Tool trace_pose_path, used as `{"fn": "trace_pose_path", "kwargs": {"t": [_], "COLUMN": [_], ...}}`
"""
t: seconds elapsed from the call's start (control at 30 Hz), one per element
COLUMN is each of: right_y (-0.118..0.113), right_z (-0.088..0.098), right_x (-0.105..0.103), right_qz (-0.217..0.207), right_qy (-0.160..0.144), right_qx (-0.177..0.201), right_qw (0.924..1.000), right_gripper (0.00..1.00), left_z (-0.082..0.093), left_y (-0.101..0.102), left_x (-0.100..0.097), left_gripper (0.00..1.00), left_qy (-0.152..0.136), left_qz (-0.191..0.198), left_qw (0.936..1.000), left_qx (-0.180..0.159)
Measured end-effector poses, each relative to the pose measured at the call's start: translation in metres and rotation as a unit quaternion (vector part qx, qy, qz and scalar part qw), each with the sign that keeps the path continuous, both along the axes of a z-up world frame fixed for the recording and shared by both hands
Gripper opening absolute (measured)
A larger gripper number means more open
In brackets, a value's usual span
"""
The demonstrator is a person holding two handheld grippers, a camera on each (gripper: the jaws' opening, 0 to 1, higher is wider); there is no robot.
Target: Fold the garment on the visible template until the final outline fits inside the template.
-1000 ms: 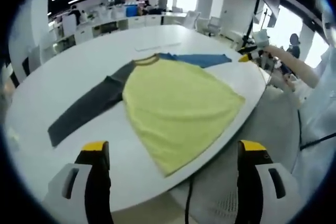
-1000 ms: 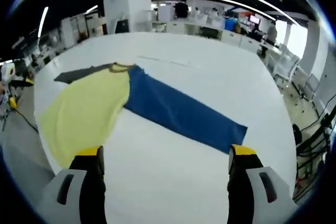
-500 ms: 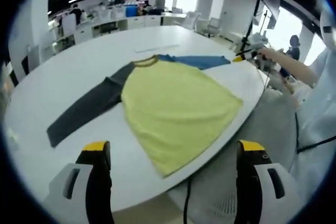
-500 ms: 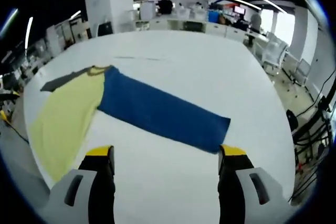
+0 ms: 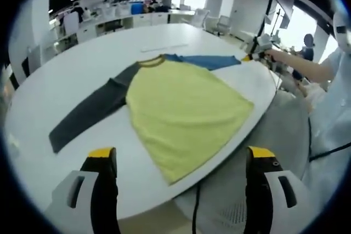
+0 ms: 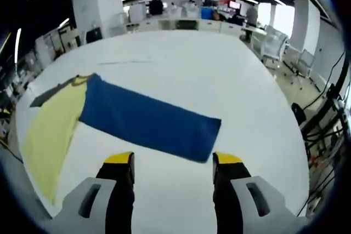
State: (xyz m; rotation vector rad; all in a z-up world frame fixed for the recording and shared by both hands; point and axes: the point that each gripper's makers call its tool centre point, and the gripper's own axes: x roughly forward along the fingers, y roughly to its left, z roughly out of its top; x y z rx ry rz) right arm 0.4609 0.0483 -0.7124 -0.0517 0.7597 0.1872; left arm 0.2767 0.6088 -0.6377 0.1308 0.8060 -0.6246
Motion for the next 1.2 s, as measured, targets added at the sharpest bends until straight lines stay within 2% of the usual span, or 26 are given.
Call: {"fn": "trace_pose_path", "kwargs": {"t": [0.1, 0.4, 0.47, 0.6, 0.7, 0.97, 1.2], "right_y": [-0.010, -0.030, -0.032, -0.035, -0.046, -0.053, -0.065], "right_z": [-0.001, -0.019, -0.022, -0.026, -0.032, -0.044, -0.050], "right_x": [0.007, 0.031, 0.033, 0.035, 0.044, 0.043, 0.054], "right_qz": [-0.012, -0.018, -0.023, -0.030, -0.039, -0.054, -0.076], "right_qy": [-0.005, 0.013, 0.016, 0.022, 0.027, 0.045, 0.040], "right_qx": [-0.014, -0.001, 0.003, 0.003, 0.003, -0.003, 0.001], "right_qw": [0.9998, 0.9997, 0.9996, 0.9993, 0.9989, 0.9975, 0.9963], "right_gripper": [0.56, 0.45, 0.45, 0.41, 0.39, 0.34, 0.27], "left_z": [0.000, 0.000, 0.000, -0.002, -0.002, -0.005, -0.006], "left_y": [0.000, 0.000, -0.002, 0.000, -0.001, 0.003, 0.006], "left_x": [0.000, -0.004, -0.004, -0.004, -0.004, -0.006, -0.006], "left_gripper": [0.94, 0.94, 0.92, 0.96, 0.95, 0.96, 0.96], "left_qy": [0.002, 0.006, 0.004, 0.008, 0.009, 0.014, 0.017], "left_qz": [0.003, 0.010, 0.009, 0.012, 0.014, 0.024, 0.032], "left_qw": [1.0000, 0.9999, 1.0000, 0.9999, 0.9999, 0.9996, 0.9993], "left_qx": [-0.002, 0.001, -0.001, 0.004, 0.001, 0.002, 0.002]}}
